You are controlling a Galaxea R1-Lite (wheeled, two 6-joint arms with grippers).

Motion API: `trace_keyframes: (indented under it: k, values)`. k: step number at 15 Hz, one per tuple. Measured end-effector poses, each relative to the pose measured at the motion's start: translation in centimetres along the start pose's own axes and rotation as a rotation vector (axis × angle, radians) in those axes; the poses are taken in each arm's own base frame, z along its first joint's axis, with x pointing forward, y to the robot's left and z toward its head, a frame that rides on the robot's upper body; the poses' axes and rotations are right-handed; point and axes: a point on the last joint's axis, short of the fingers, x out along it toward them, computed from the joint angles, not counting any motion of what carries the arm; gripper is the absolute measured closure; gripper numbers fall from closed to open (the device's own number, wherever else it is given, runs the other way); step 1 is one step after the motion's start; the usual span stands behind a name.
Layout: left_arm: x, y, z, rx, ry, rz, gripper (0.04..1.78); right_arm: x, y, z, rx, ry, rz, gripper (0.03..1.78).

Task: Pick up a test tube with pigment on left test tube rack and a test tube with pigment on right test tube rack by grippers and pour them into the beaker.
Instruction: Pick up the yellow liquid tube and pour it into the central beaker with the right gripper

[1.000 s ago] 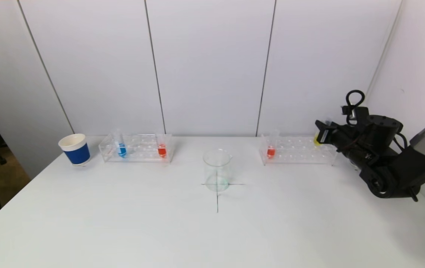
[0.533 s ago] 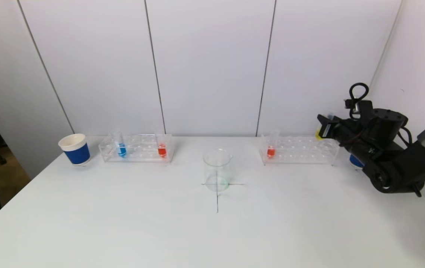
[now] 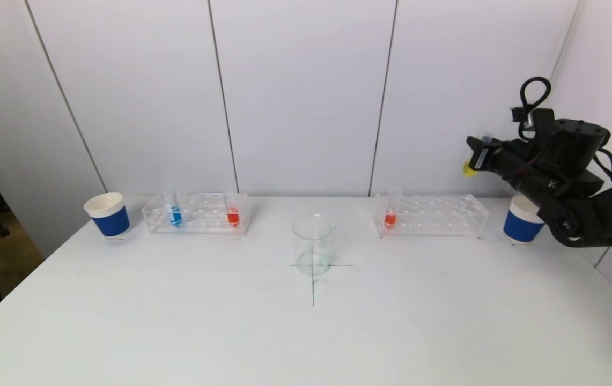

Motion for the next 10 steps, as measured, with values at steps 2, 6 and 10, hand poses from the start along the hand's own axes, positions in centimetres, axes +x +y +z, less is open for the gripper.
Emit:
trace_keyframes:
  k: [2,6,10]
  values:
    - [0.0,0.0,0.0,0.0,0.0,0.0,0.06,0.1,0.3,2.2,-0.02,-0.003,0.015,1.33]
    - [0.0,0.0,0.0,0.0,0.0,0.0,0.06,-0.3,1.4,5.8,-0.097,-0.011,0.054,1.33]
    - [0.0,0.0,0.0,0.0,0.0,0.0,0.06,-1.0,3.2,7.6,-0.143,-0.038,0.097,1.33]
